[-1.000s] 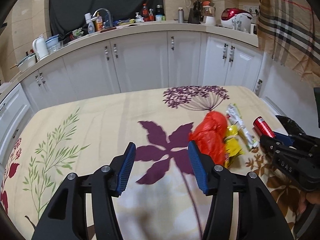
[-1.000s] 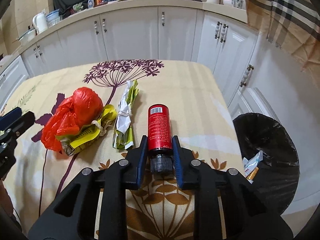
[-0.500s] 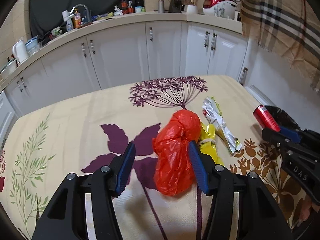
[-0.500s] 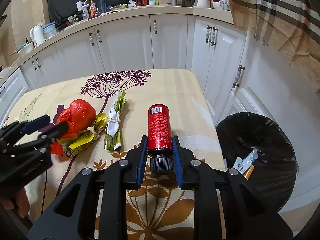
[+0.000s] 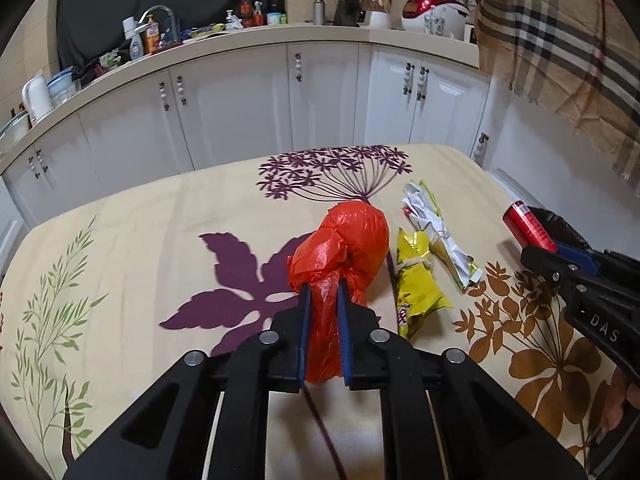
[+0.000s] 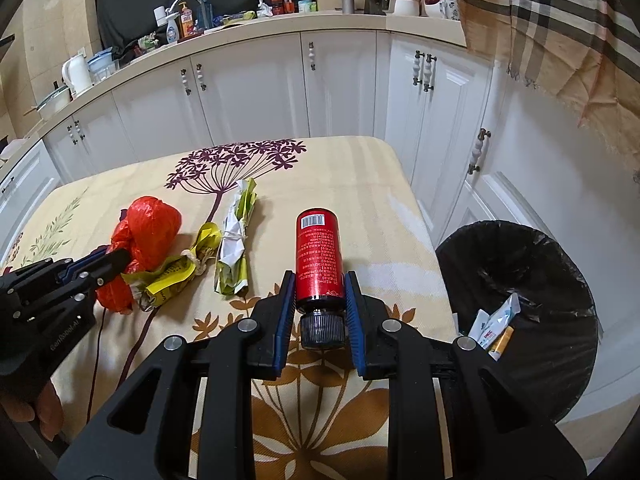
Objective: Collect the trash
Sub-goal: 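Carry the red can and red bag over the black trash bin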
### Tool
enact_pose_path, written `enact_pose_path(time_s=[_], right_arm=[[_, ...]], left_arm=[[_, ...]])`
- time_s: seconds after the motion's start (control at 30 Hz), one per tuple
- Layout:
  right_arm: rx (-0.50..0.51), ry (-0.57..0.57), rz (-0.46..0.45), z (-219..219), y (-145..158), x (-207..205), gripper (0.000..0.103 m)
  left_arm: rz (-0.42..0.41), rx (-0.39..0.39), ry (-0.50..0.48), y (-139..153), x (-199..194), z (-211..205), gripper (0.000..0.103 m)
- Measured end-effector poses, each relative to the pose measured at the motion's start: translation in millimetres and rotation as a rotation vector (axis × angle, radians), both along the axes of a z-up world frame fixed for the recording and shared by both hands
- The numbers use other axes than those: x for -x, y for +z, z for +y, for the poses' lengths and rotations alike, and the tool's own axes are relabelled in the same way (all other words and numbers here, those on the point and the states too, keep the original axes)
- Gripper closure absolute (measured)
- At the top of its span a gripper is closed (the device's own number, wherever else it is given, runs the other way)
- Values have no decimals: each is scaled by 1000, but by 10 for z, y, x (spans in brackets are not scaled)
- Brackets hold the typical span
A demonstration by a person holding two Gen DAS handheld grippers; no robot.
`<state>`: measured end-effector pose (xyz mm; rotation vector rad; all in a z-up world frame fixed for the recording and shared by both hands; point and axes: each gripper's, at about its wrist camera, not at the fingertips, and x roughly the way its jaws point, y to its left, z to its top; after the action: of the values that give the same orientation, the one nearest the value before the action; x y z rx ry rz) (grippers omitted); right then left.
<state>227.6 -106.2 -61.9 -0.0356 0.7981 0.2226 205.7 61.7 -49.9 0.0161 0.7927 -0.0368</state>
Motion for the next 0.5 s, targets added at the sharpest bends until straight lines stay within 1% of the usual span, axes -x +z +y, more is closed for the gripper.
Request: enact_pose_path(time_s=[0.27,0.5], right_arm=[[-11,-1,-25,-9,77,107,80],[-16,-36,-73,-147,217,260,80]], left_arm=[[-45,11,43,186,168,135,91],[-98,-1,62,376,326,58,91]])
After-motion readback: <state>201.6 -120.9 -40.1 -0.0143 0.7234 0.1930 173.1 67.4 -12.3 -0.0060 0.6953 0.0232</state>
